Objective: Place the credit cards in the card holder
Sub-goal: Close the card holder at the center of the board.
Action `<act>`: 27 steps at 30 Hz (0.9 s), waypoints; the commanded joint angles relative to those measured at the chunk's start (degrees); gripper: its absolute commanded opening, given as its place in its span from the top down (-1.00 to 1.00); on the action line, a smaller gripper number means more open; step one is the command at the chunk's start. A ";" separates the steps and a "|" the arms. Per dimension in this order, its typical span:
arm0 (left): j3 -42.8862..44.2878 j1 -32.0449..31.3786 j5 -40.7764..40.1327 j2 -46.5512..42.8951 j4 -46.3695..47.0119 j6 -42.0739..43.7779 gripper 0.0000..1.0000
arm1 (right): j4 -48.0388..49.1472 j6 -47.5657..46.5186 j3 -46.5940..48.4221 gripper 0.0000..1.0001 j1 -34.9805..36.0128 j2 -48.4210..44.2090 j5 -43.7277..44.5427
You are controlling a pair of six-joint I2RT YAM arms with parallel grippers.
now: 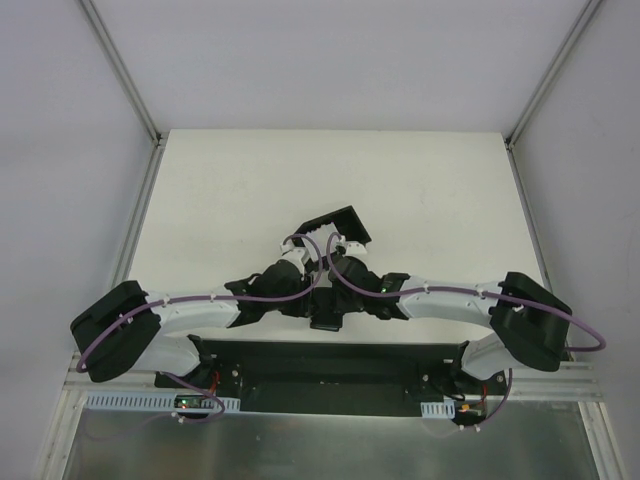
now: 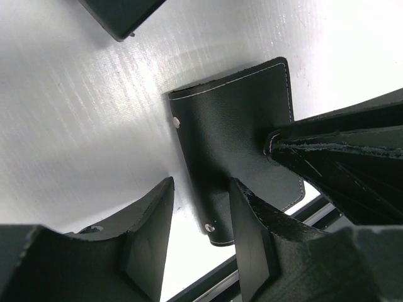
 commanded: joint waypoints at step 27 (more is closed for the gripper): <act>-0.05 -0.71 1.13 -0.34 -0.17 2.33 0.08 | 1.91 2.51 -3.15 0.57 -0.01 -5.26 -0.03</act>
